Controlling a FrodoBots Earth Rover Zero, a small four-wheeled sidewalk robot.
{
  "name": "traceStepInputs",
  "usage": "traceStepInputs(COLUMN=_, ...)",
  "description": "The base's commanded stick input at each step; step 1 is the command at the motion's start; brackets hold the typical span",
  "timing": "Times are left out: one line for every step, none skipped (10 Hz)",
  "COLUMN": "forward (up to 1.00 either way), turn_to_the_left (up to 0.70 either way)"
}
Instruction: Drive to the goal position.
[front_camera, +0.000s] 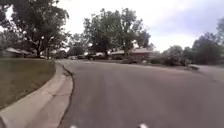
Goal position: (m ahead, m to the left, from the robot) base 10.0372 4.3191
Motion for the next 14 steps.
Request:
traceStepInputs(forward=0.7, turn_to_the_left=0.0)
traceStepInputs(forward=0.7, turn_to_the_left=0.0)
traceStepInputs(forward=0.7, turn_to_the_left=0.0)
traceStepInputs(forward=0.7, turn_to_the_left=0.0)
traceStepInputs(forward=0.7, turn_to_the_left=0.0)
traceStepInputs(forward=0.7, turn_to_the_left=0.0)
traceStepInputs(forward=0.7, turn_to_the_left=0.0)
traceStepInputs(forward=0.7, turn_to_the_left=0.17)
traceStepInputs(forward=0.7, turn_to_the_left=0.35)
traceStepInputs(forward=0.7, turn_to_the_left=0.35)
traceStepInputs(forward=0.7, turn_to_the_left=0.35)
traceStepInputs(forward=0.7, turn_to_the_left=0.35)
traceStepInputs(forward=0.7, turn_to_the_left=0.35)
traceStepInputs(forward=0.7, turn_to_the_left=0.21)
